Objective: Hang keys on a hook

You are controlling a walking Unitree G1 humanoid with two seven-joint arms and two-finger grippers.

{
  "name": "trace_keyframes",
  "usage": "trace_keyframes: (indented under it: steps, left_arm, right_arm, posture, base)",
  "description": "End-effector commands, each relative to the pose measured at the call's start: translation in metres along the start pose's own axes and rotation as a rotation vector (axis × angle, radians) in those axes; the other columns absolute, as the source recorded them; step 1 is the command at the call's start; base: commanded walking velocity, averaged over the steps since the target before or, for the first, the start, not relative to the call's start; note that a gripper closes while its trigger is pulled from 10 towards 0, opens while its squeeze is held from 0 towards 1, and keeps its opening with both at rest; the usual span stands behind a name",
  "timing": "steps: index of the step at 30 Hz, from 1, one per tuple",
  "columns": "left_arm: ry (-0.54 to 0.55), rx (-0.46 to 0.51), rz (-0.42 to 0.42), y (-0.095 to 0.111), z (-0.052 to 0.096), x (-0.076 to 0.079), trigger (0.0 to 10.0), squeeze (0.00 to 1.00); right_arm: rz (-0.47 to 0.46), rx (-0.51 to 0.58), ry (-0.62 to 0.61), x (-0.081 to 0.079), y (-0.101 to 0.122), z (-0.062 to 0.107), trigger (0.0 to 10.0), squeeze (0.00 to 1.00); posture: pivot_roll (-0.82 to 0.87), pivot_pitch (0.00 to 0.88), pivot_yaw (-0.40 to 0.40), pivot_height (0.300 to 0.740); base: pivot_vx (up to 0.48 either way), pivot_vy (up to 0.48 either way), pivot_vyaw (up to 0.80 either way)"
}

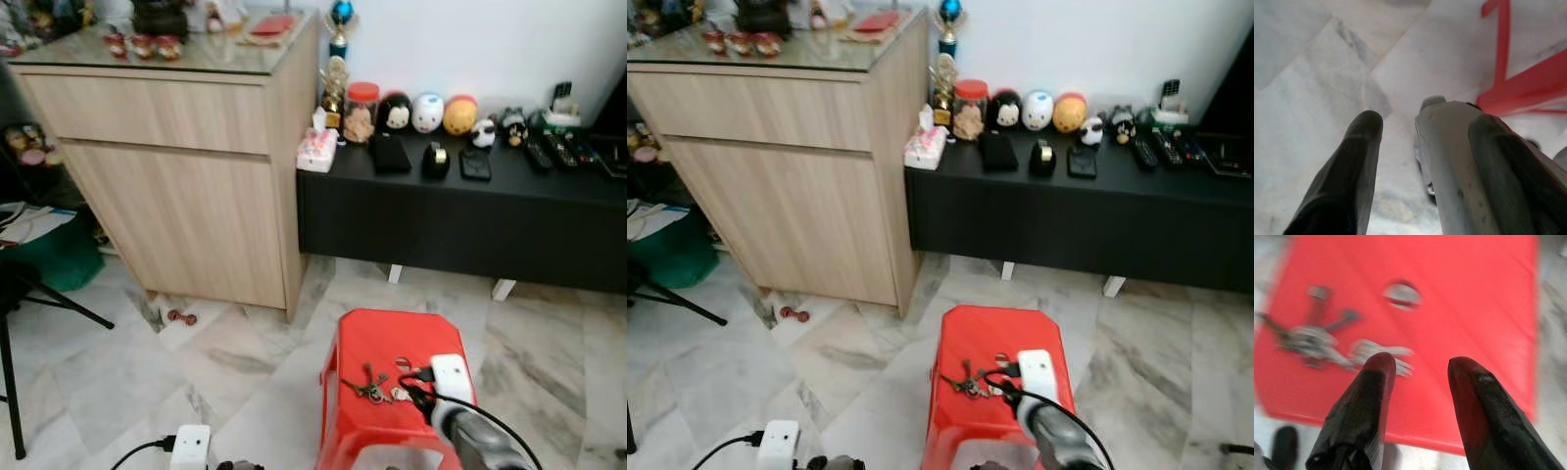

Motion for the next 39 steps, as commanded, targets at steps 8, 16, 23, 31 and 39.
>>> trace_keyframes:
  steps: [8,16,23,31,39]
  left_arm:
    - [-0.006,-0.065,0.001,-0.018,0.003,0.0,10.0,0.0]
    - [-0.005,-0.062,0.002,-0.018,0.003,0.0,10.0,0.0]
    - [-0.001,-0.057,0.009,-0.018,0.004,-0.001,10.0,0.0]
    - [0.001,-0.059,0.036,-0.018,0.004,-0.001,10.0,0.0]
    - [-0.003,-0.062,0.032,-0.019,0.004,0.0,10.0,0.0]
  right_arm:
    - [0.0,0.015,0.067,-0.009,0.014,-0.003,10.0,0.0]
    - [0.055,-0.044,0.149,-0.018,0.01,-0.003,10.0,0.0]
    - [0.046,0.086,0.17,-0.04,0.04,-0.007,10.0,0.0]
    - [0.051,0.103,0.186,-0.053,0.05,-0.009,10.0,0.0]
    - [0.048,0.062,0.164,-0.045,0.038,-0.009,10.0,0.0]
  posture:
    - [0.03,0.058,-0.038,0.648]
    - [0.03,0.062,-0.04,0.648]
    - [0.03,0.063,-0.042,0.648]
    - [0.03,0.064,-0.04,0.648]
    - [0.03,0.064,-0.041,0.648]
  base:
    - [0.0,0.0,0.0]
    - [0.0,0.0,0.0]
    - [0.0,0.0,0.0]
    - [0.0,0.0,0.0]
    - [0.0,0.0,0.0]
Point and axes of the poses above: a point about 5 cm out from each wrist's last joint towards the gripper, its own z axis pointing back from the gripper into the wrist, its own y axis along the axis of the wrist's last joint, x = y × z, the point moved 5 cm from there along -z, pointing out of the wrist towards the gripper, and after that the axes turned 1 degree about -z, right-handed, at the moved point
